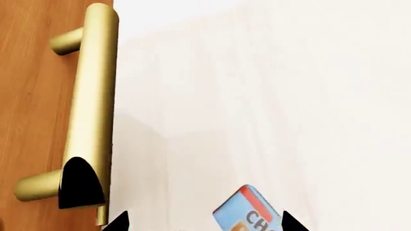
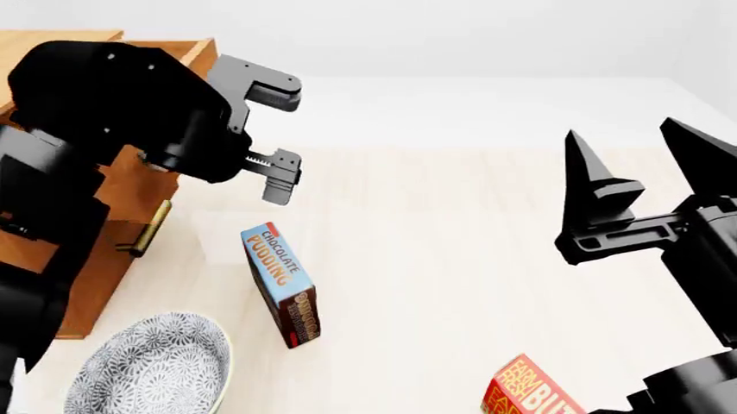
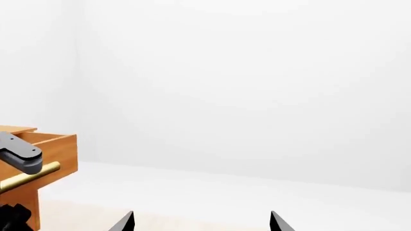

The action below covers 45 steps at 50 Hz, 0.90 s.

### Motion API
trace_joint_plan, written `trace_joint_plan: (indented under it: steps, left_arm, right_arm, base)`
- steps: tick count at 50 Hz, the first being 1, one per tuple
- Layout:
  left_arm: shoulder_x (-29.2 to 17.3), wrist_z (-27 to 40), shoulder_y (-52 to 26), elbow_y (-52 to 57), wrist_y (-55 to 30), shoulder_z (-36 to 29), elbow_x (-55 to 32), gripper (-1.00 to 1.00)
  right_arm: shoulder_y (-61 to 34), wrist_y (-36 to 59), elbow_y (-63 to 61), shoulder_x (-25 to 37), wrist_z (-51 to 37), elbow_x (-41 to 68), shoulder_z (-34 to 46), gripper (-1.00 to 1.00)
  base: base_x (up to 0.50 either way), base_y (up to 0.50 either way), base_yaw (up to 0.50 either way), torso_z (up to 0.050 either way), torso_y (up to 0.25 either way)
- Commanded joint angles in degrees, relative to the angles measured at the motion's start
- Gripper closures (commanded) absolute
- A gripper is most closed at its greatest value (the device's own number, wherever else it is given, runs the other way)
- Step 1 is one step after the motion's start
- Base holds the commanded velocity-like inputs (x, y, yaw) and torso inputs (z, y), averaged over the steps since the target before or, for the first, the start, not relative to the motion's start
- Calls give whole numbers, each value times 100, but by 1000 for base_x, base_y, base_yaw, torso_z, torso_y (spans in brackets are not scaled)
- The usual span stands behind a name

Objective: Put the butter at the front in the top drawer of the cabinet and close it.

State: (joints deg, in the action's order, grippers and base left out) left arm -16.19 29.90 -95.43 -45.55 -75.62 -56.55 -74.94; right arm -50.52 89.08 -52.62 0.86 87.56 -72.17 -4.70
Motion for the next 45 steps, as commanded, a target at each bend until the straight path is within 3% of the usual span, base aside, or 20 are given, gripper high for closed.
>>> trace_joint_plan:
  steps: [1, 12, 23, 29, 36, 42, 45]
  left_arm:
    - [-42, -589, -254, -1216, 597, -591, 977, -100]
    - [171, -1392, -481, -2915, 1427, -1269, 1946, -100]
    - [-491, -887, -756, -2937, 1204, -465, 2720, -100]
    - [-853, -246, -960, -2934, 872, 303, 3218, -100]
    - [-1464, 1110, -935, -1954, 174, 1004, 2780, -100]
    - [-1532, 1259, -974, -1623, 16, 1086, 2686, -100]
    - [-1693, 1532, -950, -759, -168, 1374, 2376, -100]
  right_arm:
    - [-30, 16, 15, -5, 84, -108, 51, -100]
    - [123, -79, -85, -1, -226, 336, -67, -100]
    - [194, -85, -108, 8, -411, 562, -97, -100]
    - [304, -172, -153, -5, -648, 942, -256, -100]
    - [264, -69, -160, 53, -688, 968, -138, -100]
    - [179, 25, -133, 60, -451, 627, 5, -100]
    - [158, 14, -115, 36, -314, 457, 22, -100]
  base:
    - [0, 0, 0, 0, 0]
    - [0, 0, 0, 0, 1]
    - [0, 0, 0, 0, 0]
    - [0, 0, 0, 0, 0]
    - [0, 0, 0, 0, 1]
    - [0, 0, 0, 2, 2]
    - [0, 0, 0, 0, 3]
